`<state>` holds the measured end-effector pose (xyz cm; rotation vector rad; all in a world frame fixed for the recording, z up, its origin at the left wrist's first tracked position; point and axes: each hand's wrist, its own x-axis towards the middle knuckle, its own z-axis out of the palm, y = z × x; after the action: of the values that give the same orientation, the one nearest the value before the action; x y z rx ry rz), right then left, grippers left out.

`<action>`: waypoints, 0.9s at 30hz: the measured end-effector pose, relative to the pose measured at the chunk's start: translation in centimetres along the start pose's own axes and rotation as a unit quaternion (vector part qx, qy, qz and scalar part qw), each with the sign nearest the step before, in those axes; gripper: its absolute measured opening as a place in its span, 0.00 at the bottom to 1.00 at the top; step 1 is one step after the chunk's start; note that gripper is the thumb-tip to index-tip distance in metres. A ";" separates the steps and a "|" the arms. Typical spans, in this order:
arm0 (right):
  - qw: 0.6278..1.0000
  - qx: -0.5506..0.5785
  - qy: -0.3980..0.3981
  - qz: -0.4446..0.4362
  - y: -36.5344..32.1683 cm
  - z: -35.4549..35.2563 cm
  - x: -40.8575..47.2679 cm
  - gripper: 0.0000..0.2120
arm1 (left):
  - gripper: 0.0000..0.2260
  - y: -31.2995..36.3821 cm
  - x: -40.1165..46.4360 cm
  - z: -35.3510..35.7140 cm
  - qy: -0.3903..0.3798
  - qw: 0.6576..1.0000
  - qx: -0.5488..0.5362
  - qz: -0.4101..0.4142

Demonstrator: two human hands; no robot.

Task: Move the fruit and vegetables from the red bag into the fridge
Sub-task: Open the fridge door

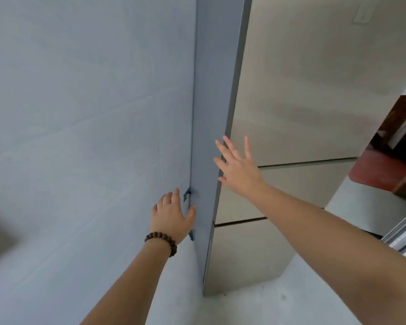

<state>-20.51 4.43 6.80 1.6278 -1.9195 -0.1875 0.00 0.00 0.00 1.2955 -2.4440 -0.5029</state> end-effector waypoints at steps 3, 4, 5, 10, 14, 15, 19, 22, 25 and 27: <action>0.981 -0.185 -0.036 -0.056 1.8 -1.3 3.6 0.29 | 0.32 -0.8 -0.2 -0.5 0.020 1.000 -0.010 -0.002; 0.973 -0.213 -0.066 -0.054 2.3 -2.1 4.6 0.29 | 0.32 -1.1 -0.4 -0.6 0.022 1.000 -0.009 -0.003; 0.969 -0.226 -0.096 -0.041 2.5 -2.1 5.1 0.27 | 0.32 -1.3 -0.3 -0.8 0.025 1.000 -0.013 -0.002; 0.968 -0.221 -0.120 -0.002 2.6 -2.3 5.6 0.22 | 0.32 -2.5 -1.4 -1.2 0.032 0.999 -0.011 -0.007; 0.976 -0.201 -0.083 -0.001 2.4 -2.4 4.9 0.17 | 0.32 -3.0 -2.5 -1.2 0.024 1.000 -0.015 -0.011; 0.978 -0.196 -0.068 -0.001 2.5 -2.4 4.4 0.16 | 0.32 -2.9 -2.7 -1.2 0.023 1.000 -0.017 -0.009; 0.984 -0.178 -0.010 -0.017 2.9 -2.9 0.5 0.17 | 0.32 -1.5 -3.2 -0.9 0.007 1.000 -0.023 0.014; 0.987 -0.160 0.020 -0.028 3.4 -4.1 -4.0 0.19 | 0.32 0.7 -3.3 -0.6 0.001 0.998 -0.022 0.054; 0.988 -0.151 0.027 -0.021 4.2 -5.4 -9.5 0.21 | 0.32 3.4 -3.1 -0.3 -0.001 0.995 -0.028 0.098; 0.988 -0.147 0.034 -0.018 5.2 -6.2 -13.3 0.19 | 0.32 5.5 -3.0 0.1 -0.002 0.991 -0.023 0.129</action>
<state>-20.80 19.76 9.57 1.4530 -1.7198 -0.4052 -2.37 5.40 2.04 0.9408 -2.5372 -0.4899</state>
